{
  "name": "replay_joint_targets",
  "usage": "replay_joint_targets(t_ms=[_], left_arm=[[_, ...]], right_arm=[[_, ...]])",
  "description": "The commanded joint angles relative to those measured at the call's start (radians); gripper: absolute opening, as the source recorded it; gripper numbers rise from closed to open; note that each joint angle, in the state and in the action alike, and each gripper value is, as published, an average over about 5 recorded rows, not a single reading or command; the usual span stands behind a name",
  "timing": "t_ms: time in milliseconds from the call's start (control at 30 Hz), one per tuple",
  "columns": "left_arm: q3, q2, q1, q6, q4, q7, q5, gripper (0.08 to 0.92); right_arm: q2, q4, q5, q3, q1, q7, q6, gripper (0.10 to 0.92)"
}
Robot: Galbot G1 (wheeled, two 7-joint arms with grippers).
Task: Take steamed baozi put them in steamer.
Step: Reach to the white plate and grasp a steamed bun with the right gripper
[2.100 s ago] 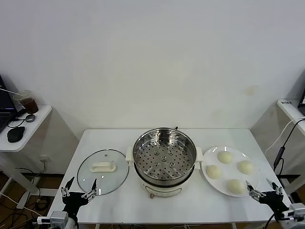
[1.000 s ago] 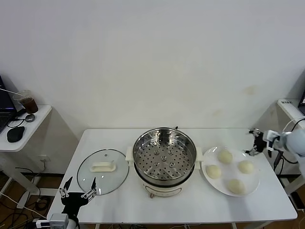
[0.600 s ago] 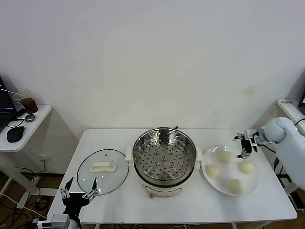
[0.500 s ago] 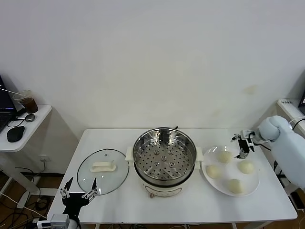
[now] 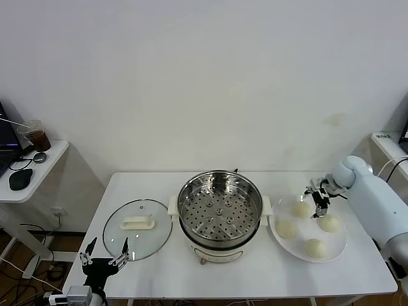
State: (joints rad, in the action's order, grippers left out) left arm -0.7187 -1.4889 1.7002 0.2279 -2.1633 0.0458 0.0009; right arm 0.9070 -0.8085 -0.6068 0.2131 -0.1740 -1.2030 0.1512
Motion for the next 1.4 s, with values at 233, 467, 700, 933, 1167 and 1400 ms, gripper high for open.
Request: replay_joint_targets(t_ms=[233, 467, 700, 933, 1167, 1400], left_arm=[[-0.001, 0.000, 0.000, 0.001, 0.002, 0.001, 0.002, 0.823], [0.003, -0.003, 0.001, 0.001, 0.007, 0.000, 0.006, 0.823], [0.002, -0.003, 0.002, 0.001, 0.009, 0.000, 0.007, 0.823], [0.003, -0.004, -0.001, 0.001, 0.013, -0.001, 0.007, 0.823], [0.003, -0.004, -0.001, 0.001, 0.015, -0.002, 0.008, 0.823], [0.005, -0.005, -0.004, 0.001, 0.018, -0.002, 0.009, 0.823]], right_arm=[[0.049, 0.076, -0.059, -0.019, 0.006, 0.032, 0.011, 0.823], [0.065, 0.080, -0.076, -0.022, 0.002, 0.032, 0.010, 0.823], [0.072, 0.086, -0.098, -0.027, -0.001, 0.028, 0.010, 0.823], [0.077, 0.093, -0.117, -0.040, -0.011, 0.033, 0.011, 0.814], [0.076, 0.100, -0.116, -0.048, -0.015, 0.041, 0.011, 0.770], [0.079, 0.102, -0.104, -0.057, -0.022, 0.046, 0.009, 0.649]])
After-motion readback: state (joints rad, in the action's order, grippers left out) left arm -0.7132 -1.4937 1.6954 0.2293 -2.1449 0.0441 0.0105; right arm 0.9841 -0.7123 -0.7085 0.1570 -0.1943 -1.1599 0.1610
